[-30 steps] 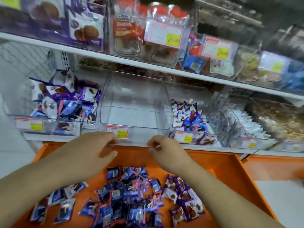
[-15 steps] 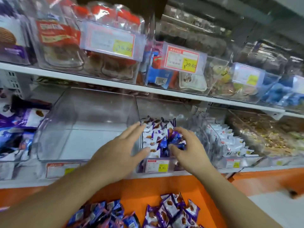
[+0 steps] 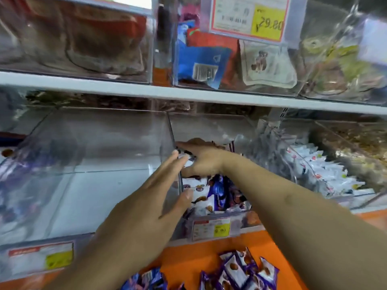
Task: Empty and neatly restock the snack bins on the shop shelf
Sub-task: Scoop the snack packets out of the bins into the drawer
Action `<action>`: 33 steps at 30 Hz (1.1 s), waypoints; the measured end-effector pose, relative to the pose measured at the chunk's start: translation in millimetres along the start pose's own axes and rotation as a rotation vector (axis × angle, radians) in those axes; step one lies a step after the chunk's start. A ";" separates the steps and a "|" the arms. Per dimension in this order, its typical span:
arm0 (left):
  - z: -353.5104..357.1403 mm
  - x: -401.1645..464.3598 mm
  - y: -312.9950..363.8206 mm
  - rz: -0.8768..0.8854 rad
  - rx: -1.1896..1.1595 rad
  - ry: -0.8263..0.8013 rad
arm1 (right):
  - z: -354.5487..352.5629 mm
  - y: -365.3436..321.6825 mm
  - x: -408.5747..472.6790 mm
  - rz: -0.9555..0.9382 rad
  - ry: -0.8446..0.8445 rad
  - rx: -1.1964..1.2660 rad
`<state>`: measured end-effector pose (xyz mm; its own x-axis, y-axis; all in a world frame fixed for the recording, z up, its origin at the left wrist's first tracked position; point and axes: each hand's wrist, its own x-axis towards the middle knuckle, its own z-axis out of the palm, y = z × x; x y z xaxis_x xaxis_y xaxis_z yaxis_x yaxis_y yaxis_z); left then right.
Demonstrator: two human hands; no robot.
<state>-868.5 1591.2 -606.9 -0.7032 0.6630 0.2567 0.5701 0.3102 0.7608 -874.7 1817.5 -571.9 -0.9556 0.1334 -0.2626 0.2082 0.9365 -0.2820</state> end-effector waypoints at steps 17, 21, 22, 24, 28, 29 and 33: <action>-22.0 -38.7 45.4 -0.032 0.165 -0.133 | 2.1 3.8 -20.1 0.216 0.127 -0.104; -23.1 -39.1 48.1 -0.051 0.182 -0.142 | 4.2 -7.3 -10.4 0.246 0.069 -0.095; -23.6 -38.9 49.0 -0.054 0.183 -0.144 | 5.1 -6.9 -8.1 0.243 0.080 -0.092; -23.6 -39.0 48.4 -0.054 0.191 -0.144 | 7.3 -3.3 -4.7 0.226 0.109 -0.098; -23.7 -38.7 48.0 -0.048 0.214 -0.142 | 12.1 6.5 -6.5 0.197 0.196 -0.207; -23.8 -38.6 48.2 -0.047 0.221 -0.142 | 12.8 8.1 -7.9 0.194 0.214 -0.235; -22.7 -38.5 47.8 -0.047 0.245 -0.137 | 11.7 10.4 -10.3 0.158 0.190 -0.206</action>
<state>-823.7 1565.0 -566.9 -0.6767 0.7249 0.1291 0.6360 0.4872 0.5985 -860.3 1822.0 -582.9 -0.9406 0.3227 -0.1056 0.3294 0.9427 -0.0537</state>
